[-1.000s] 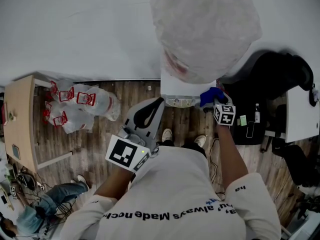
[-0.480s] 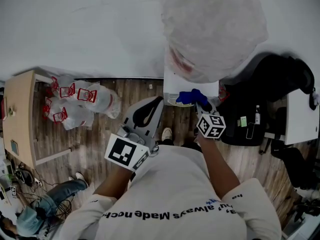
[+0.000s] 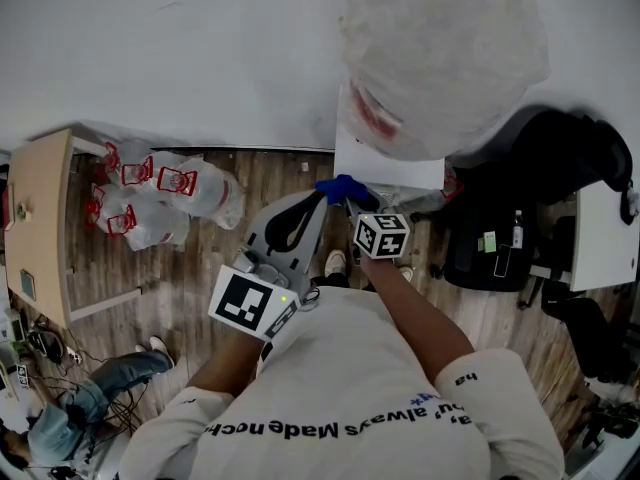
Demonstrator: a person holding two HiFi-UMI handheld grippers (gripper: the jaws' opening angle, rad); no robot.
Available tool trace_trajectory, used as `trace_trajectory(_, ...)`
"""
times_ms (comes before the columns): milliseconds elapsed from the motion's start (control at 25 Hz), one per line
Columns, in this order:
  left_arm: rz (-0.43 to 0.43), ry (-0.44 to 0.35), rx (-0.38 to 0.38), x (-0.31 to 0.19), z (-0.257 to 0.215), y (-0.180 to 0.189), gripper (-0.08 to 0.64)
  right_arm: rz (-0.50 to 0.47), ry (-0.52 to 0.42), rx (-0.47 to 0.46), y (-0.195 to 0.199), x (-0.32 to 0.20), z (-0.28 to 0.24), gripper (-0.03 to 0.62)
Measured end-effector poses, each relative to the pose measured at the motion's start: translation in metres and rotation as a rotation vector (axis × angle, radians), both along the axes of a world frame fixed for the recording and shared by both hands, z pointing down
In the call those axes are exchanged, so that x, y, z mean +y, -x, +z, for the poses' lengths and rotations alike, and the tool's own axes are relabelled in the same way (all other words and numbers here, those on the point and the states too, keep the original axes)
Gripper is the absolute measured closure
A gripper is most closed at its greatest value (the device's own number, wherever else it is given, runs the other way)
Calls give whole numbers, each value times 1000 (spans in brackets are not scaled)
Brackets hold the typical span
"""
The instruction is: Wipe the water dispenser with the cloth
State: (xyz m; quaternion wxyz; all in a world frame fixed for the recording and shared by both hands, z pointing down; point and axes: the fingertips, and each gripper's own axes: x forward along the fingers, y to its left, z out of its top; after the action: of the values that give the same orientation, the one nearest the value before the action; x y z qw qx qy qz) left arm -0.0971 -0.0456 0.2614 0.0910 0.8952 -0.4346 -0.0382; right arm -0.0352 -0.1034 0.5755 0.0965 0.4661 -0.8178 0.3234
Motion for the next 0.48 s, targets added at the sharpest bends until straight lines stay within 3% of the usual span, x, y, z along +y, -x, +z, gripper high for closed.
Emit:
trace_trajectory(200,-18,4,-3,1,1,9,540,15,82,-6,16,-6,31,500)
trace_trajectory(480,-36,10,-6,3,4,18,540,72,134,26,6,-12,58,500)
